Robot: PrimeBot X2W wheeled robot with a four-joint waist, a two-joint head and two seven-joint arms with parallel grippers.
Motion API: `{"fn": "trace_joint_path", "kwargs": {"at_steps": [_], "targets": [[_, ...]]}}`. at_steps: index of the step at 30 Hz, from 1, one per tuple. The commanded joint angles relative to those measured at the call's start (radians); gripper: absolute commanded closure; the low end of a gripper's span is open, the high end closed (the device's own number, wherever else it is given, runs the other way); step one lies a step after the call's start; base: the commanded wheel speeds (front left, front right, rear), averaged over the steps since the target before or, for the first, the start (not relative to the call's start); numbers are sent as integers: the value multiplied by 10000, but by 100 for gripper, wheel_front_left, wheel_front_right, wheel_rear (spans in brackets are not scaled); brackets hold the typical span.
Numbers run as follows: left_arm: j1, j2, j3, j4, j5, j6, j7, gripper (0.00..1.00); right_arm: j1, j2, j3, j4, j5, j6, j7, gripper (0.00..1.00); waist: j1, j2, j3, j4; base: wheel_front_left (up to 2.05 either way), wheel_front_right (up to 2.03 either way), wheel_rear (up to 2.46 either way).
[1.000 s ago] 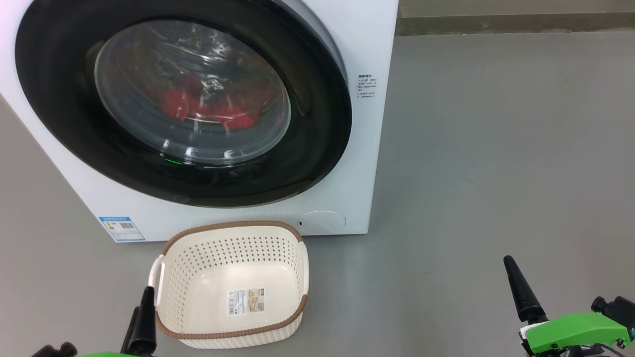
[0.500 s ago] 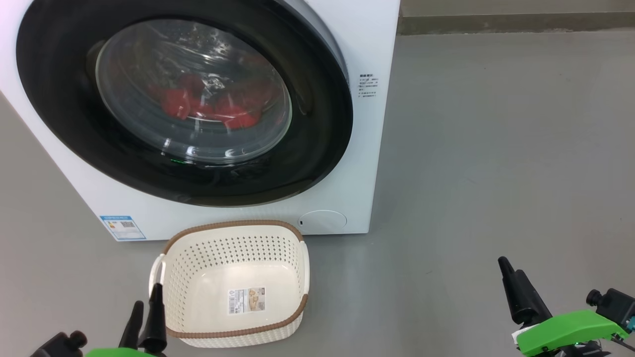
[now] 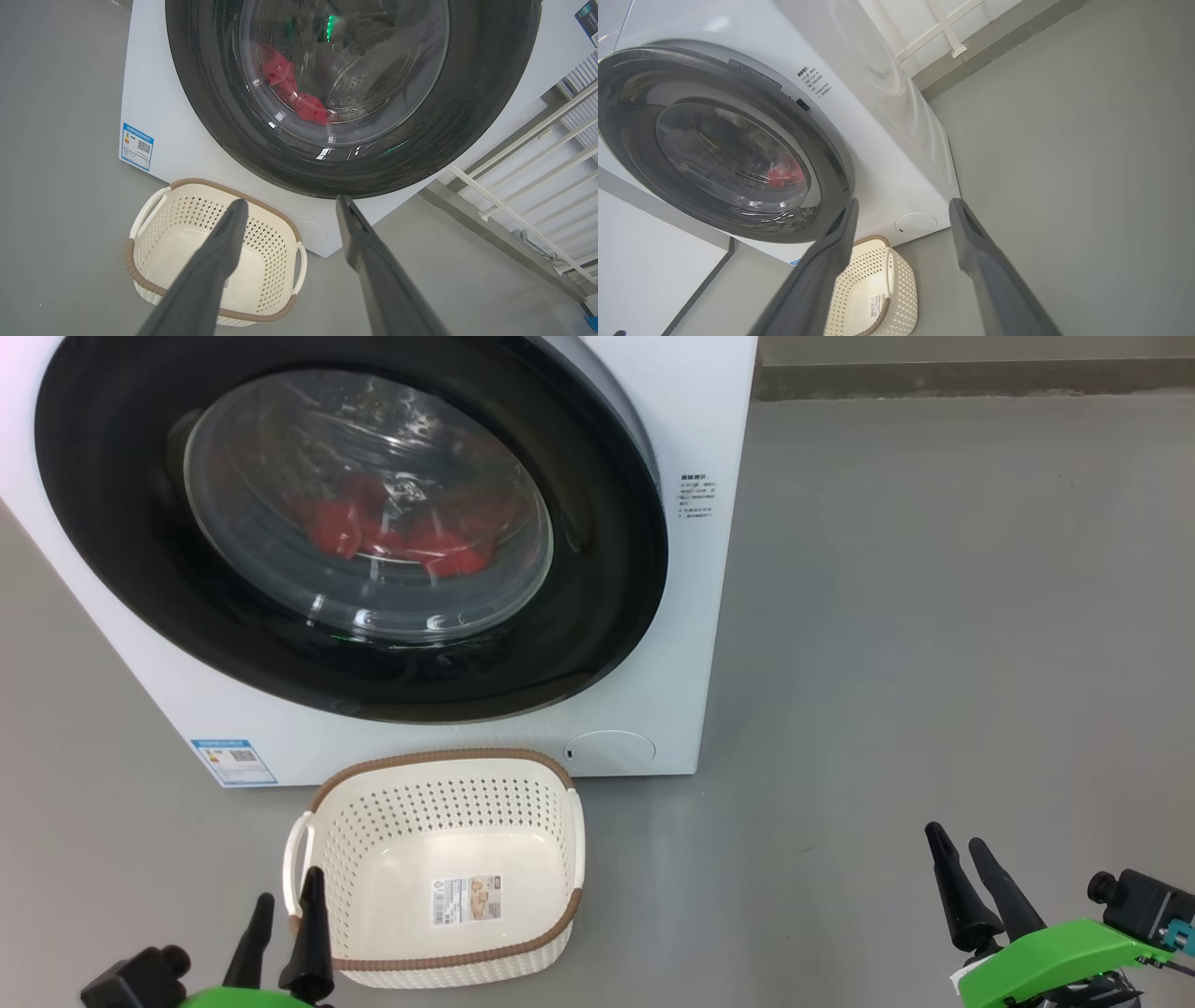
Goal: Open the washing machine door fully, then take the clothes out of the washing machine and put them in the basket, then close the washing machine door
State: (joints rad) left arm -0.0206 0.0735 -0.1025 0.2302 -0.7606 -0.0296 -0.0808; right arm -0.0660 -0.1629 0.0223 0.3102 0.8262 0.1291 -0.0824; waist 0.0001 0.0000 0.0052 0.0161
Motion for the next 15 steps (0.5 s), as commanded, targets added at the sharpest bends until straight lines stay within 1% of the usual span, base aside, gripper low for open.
{"fn": "trace_joint_path", "kwargs": {"at_steps": [1,15], "targets": [[-98,252,105,-326,405,91,-146,0,-261,-241,168,-269,-375,9,-137,0,-1,0,1,4,0,0,0],[-11,410,-303,-505,2102,402,-558,0,-169,-464,415,-329,-2000,10,-547,0,-1,0,-10,21,0,0,0]]}}
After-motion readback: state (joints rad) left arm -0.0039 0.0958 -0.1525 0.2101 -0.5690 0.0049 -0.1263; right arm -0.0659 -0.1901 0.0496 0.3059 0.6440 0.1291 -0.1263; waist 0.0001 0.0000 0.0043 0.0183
